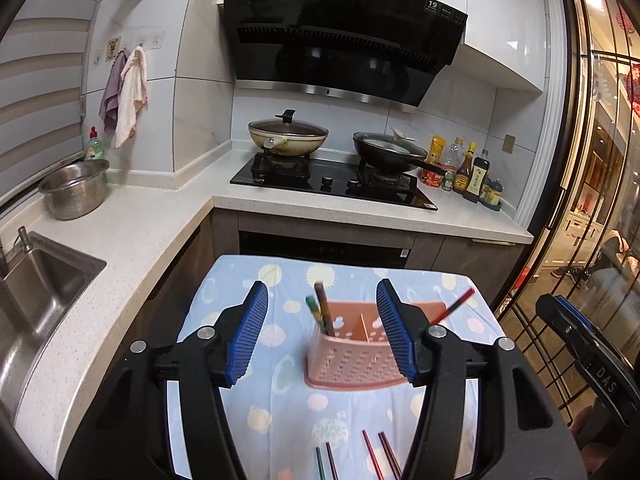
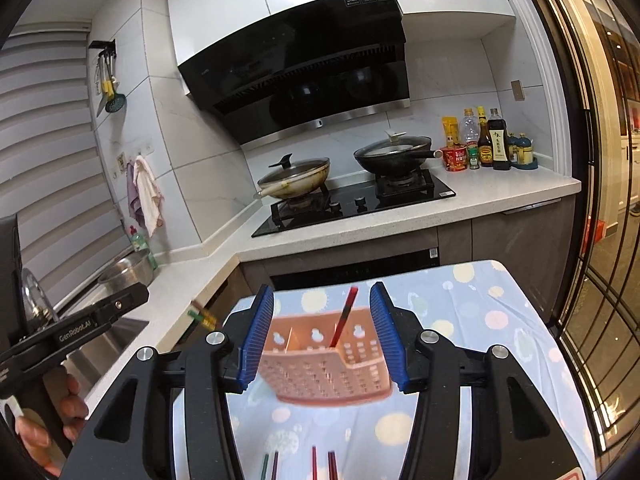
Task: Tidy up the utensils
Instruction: 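Open the left tool over the pink holder while the right tool releases the red chopstick into it, then move the left tool to the next green chopstick while the right tool approaches the red chopsticks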
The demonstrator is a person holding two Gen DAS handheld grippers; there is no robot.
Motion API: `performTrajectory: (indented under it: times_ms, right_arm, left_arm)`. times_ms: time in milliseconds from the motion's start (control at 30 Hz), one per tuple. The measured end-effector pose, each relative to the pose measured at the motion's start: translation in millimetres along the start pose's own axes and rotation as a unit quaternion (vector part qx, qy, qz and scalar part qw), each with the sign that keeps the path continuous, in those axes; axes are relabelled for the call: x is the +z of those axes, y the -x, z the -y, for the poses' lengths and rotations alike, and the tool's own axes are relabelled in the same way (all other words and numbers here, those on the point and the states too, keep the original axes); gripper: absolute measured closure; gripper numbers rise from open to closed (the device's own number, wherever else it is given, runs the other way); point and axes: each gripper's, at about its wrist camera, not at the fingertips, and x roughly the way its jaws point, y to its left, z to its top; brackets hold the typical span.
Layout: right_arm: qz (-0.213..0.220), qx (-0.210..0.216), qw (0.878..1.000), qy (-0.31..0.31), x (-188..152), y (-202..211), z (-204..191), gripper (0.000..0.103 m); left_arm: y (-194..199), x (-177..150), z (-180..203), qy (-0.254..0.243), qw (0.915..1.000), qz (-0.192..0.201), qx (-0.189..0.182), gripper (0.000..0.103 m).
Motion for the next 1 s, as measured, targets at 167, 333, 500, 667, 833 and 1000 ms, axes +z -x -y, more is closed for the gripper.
performTrajectory:
  times_ms: [167,333,500,667,833,1000]
  right_arm:
    - [-0.019,-0.003,1.0,0.016,-28,34,-8,0.054]
    - [-0.055,-0.003,0.998,0.017,-66,60,-9,0.054]
    - [-0.097,-0.01,0.995,0.005,-110,81,-1,0.054]
    - [-0.146,-0.032,0.989,0.008,-158,92,9,0.054]
    - [-0.19,-0.05,0.98,0.014,-202,95,15,0.054]
    - [-0.216,-0.055,0.975,0.003,-231,94,21,0.054]
  left_arm:
    - [28,-26,-1,-0.007,0.9999,-0.008,0.004,0.049]
    - [50,-63,-2,-0.021,0.9993,-0.031,0.01,0.048]
    - [59,-109,-6,-0.021,0.9965,-0.081,0.008,0.048]
    - [60,-161,-10,-0.026,0.99,-0.138,0.011,0.048]
    - [61,-212,-6,-0.043,0.9819,-0.184,0.015,0.048]
    - [61,-247,-3,-0.047,0.9755,-0.215,0.009,0.048]
